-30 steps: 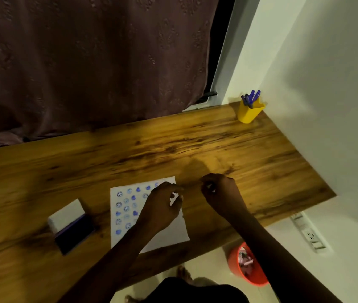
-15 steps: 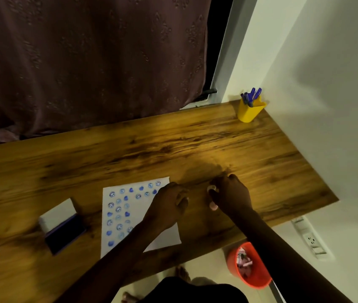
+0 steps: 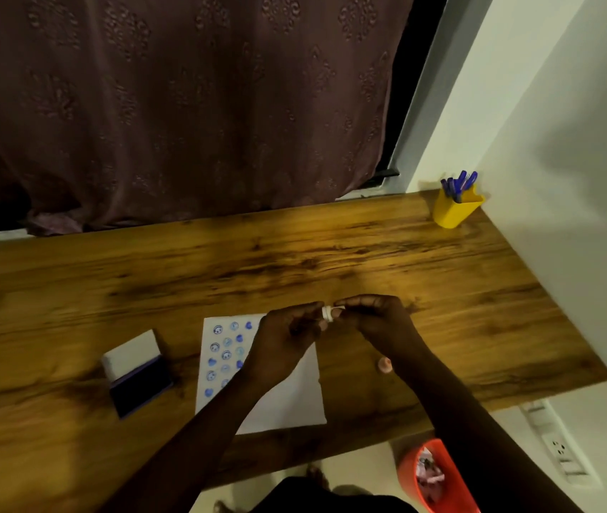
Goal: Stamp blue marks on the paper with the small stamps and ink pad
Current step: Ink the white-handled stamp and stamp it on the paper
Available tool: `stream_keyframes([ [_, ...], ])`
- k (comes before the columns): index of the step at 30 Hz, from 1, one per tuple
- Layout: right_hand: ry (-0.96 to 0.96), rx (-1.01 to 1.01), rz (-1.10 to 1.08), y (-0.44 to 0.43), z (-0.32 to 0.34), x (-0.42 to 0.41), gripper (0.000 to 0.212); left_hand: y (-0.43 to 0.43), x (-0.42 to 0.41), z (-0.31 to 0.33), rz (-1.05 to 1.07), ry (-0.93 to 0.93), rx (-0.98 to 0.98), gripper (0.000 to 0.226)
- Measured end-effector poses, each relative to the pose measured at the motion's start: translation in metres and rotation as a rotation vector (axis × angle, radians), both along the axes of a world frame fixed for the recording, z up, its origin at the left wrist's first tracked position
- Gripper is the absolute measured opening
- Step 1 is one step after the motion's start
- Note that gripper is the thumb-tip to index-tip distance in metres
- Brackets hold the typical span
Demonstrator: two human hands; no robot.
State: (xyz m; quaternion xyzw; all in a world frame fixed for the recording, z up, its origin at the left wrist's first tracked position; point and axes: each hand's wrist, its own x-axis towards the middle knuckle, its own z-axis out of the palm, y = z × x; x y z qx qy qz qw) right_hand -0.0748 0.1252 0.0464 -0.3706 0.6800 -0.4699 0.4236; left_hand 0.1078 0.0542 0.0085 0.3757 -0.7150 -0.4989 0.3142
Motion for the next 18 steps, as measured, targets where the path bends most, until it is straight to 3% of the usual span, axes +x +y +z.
stream_keyframes([
  [4,-0.128,0.008,0.053,-0.005,0.001,0.014,0.018,-0.005,0.017,-0.001,0.062,0.071,0.075,0.035],
  [13,-0.017,-0.045,0.213,-0.022,0.001,0.049,0.025,-0.009,0.059,0.005,0.112,0.029,0.110,0.028],
  [18,0.055,-0.097,0.290,-0.035,0.002,0.071,0.028,-0.008,0.086,0.011,0.171,0.063,0.245,0.025],
])
